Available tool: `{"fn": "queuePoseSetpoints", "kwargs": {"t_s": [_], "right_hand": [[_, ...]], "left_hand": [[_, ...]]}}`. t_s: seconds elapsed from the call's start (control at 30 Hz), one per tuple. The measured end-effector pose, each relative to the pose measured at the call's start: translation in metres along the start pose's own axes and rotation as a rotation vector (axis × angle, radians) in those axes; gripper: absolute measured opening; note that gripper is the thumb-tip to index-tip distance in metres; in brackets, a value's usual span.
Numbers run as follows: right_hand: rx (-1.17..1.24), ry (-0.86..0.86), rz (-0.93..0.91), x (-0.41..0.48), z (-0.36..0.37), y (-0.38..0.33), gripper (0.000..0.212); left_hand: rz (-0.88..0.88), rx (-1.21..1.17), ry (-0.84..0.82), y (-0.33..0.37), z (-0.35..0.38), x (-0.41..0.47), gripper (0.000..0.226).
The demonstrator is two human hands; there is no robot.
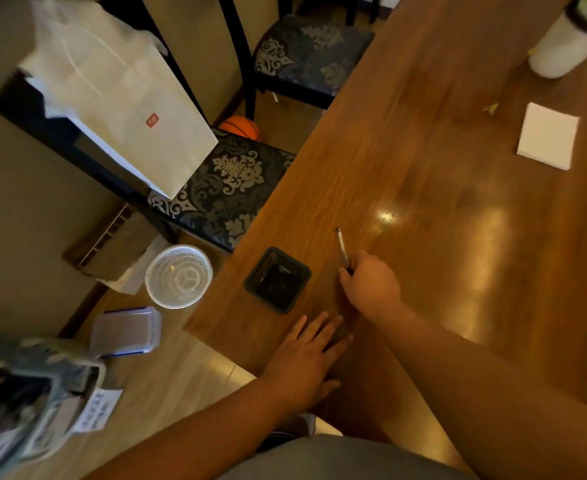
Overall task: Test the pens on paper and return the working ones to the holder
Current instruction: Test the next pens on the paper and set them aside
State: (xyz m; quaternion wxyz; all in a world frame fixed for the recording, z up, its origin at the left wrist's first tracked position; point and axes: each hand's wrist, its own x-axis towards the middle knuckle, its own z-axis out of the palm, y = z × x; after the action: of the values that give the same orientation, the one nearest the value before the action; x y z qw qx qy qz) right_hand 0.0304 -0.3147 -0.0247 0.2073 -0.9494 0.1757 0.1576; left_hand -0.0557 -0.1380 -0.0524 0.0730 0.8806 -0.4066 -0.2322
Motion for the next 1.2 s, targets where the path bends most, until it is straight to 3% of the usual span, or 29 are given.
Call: {"fn": "queuePoseSetpoints", "kwargs": {"t_s": [0.27,0.53,0.8,0.9,1.2], "right_hand": [[0.134,-0.086,0.123,-0.019,0.000,0.028,0.019],[0.688,-0.152,0.337,-0.112,-0.004,0.085,0.019],[1.287,-0.057,0.639,-0.217,-0.046,0.156,0.013],[1.341,0.016,0.681,-0.244,-0.057,0.185,0.017],[1.320,0.119,0.581,-0.295,-0.072,0.283,0.015]], "left_hand": [[-0.004,-0.002,0.027,-0.002,0.000,0.000,0.073],[-0.057,-0.125,0.046,0.014,-0.017,-0.006,0.050],[0.125,-0.301,-0.055,0.081,-0.028,0.016,0.035],[0.226,-0.280,-0.029,0.122,-0.029,0.031,0.036],[0.397,-0.225,-0.017,0.260,-0.021,0.077,0.030]]}}
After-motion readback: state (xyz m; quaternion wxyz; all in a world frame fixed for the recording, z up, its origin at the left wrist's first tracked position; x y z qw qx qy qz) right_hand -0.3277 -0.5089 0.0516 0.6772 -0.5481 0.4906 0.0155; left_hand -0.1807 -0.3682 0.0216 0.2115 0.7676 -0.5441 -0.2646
